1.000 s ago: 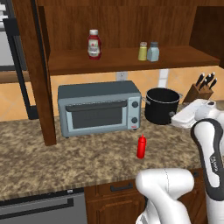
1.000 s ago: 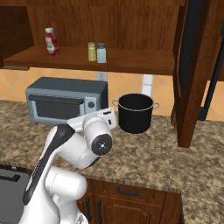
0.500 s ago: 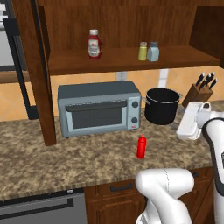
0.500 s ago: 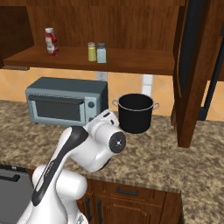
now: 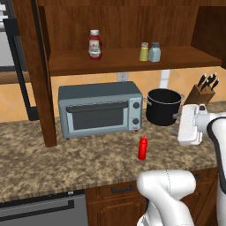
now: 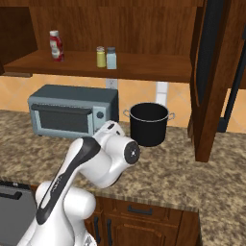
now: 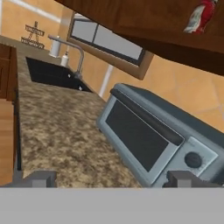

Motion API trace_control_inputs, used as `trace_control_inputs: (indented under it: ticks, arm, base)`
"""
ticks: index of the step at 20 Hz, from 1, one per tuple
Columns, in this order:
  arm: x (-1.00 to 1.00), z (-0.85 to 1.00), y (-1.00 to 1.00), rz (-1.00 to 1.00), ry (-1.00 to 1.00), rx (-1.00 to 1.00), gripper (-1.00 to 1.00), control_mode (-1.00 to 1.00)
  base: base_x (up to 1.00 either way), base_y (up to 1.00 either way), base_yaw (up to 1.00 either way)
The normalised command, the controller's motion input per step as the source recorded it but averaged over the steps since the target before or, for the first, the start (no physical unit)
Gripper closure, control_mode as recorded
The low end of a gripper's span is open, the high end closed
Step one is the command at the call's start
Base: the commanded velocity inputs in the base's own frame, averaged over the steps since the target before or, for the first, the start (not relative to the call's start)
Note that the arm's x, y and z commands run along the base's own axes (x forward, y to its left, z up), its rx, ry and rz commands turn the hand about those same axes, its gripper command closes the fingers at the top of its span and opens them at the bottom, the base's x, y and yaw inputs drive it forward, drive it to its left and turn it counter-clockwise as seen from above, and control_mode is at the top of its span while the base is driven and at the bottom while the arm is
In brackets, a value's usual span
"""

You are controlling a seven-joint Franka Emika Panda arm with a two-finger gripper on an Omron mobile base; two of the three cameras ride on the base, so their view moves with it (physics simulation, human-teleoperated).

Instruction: Put the shaker and condiment bottle from the counter next to their counterparts in the cabinet.

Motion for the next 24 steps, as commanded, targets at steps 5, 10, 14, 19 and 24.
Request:
trace_control_inputs:
  ticks: [5, 10, 14, 19, 24]
  arm:
    - [0.00, -0.27, 0.25, 0.10, 0.13, 0.00, -1.00, -1.00]
    - [0.00, -0.38, 0.14, 0.04, 0.13, 0.00, -1.00, -1.00]
    - [0.00, -0.32, 0.10, 0.03, 0.09, 0.00, -1.00, -1.00]
    - [0.00, -0.28, 0.11, 0.03, 0.03, 0.00, -1.00, -1.00]
    - [0.00, -0.28, 0.11, 0.02, 0.00, 0.00, -1.00, -1.00]
  base:
    - [0.00, 0.00, 0.00]
    - [0.00, 0.00, 0.00]
    - [0.00, 0.00, 0.00]
    - [0.00, 0.00, 0.00]
    - [0.00, 0.00, 0.00]
